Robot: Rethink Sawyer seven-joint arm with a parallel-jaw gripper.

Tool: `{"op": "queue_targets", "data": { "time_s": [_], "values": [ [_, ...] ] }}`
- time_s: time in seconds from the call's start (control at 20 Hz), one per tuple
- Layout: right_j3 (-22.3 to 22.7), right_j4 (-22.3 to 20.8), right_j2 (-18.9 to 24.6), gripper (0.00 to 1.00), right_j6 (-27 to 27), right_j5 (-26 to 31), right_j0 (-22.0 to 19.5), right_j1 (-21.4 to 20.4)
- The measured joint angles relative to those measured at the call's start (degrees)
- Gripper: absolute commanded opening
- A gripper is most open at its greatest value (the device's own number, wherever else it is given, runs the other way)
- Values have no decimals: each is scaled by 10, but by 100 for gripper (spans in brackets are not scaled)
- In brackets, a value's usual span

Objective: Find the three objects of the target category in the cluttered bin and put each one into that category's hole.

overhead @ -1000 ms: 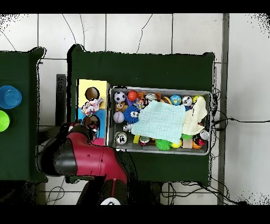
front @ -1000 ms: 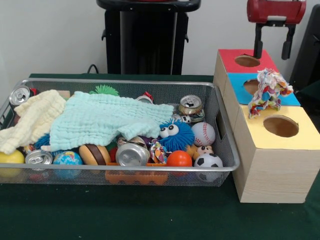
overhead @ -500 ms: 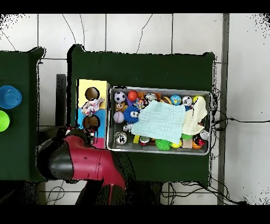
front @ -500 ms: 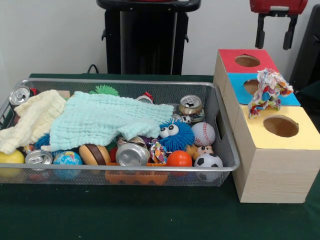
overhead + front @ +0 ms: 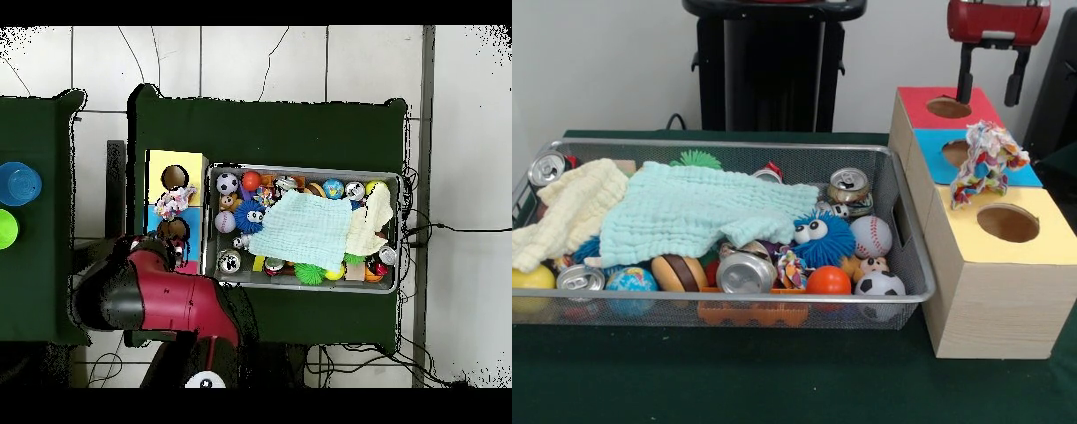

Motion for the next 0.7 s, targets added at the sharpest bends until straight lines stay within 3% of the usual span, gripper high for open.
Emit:
{"op": "queue_targets", "data": {
  "time_s": [0.7],
  "values": [
    [-58, 15, -11, 100, 0, 0, 3, 45]
  ]
}}
